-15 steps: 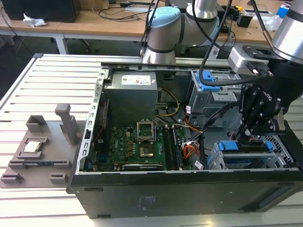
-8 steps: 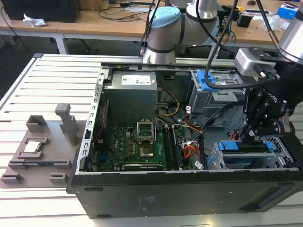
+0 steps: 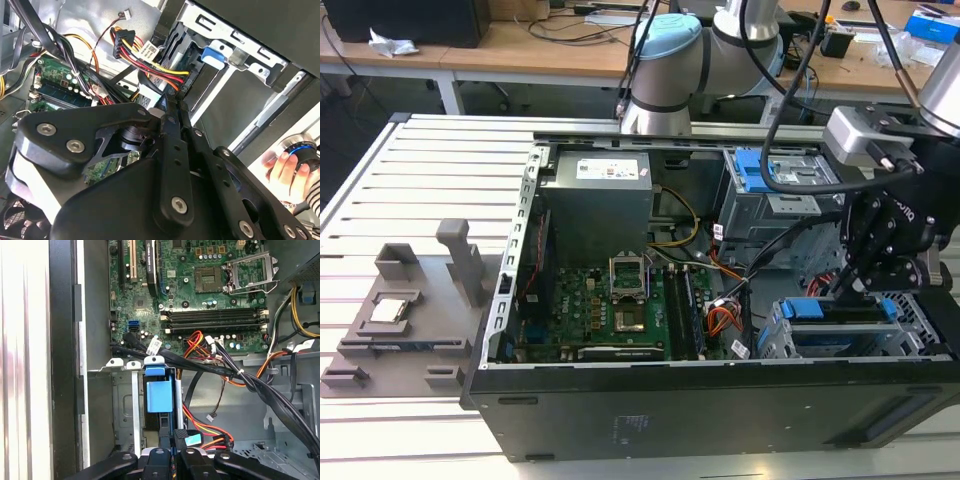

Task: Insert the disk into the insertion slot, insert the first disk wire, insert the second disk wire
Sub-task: 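Insert the second disk wire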

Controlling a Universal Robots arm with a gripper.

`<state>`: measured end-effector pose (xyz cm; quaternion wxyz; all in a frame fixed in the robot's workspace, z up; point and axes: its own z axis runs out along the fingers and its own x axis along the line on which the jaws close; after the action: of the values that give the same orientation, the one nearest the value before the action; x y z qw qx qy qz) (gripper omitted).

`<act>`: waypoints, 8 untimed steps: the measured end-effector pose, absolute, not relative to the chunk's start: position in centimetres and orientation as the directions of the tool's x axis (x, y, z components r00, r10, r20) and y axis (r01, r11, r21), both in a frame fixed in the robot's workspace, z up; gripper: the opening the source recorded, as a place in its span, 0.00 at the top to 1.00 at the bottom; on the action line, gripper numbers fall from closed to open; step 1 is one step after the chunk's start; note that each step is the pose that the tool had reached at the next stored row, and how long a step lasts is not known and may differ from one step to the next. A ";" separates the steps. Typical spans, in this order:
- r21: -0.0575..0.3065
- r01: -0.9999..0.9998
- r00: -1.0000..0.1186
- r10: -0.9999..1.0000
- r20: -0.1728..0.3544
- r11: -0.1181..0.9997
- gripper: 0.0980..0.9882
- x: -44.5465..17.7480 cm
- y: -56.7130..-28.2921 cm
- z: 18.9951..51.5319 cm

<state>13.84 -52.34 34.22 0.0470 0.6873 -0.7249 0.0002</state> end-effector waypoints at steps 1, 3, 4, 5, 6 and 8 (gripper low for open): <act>0.064 -0.996 -0.051 -0.996 0.068 0.055 0.95 13.9 -52.4 34.2; 0.064 -0.996 -0.051 -0.996 0.068 0.055 0.95 13.9 -52.5 34.0; 0.064 -0.996 -0.051 -0.996 0.067 0.055 0.95 13.9 -52.5 34.0; 0.064 -0.996 -0.050 -0.997 0.067 0.055 0.95 13.9 -52.5 34.0; 0.064 -0.996 -0.050 -0.997 0.066 0.054 0.95 13.9 -52.5 34.0; 0.064 -0.997 -0.044 -0.997 0.066 0.049 0.95 13.9 -52.5 34.0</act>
<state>13.87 -52.52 33.99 0.0461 0.6897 -0.7227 -0.0006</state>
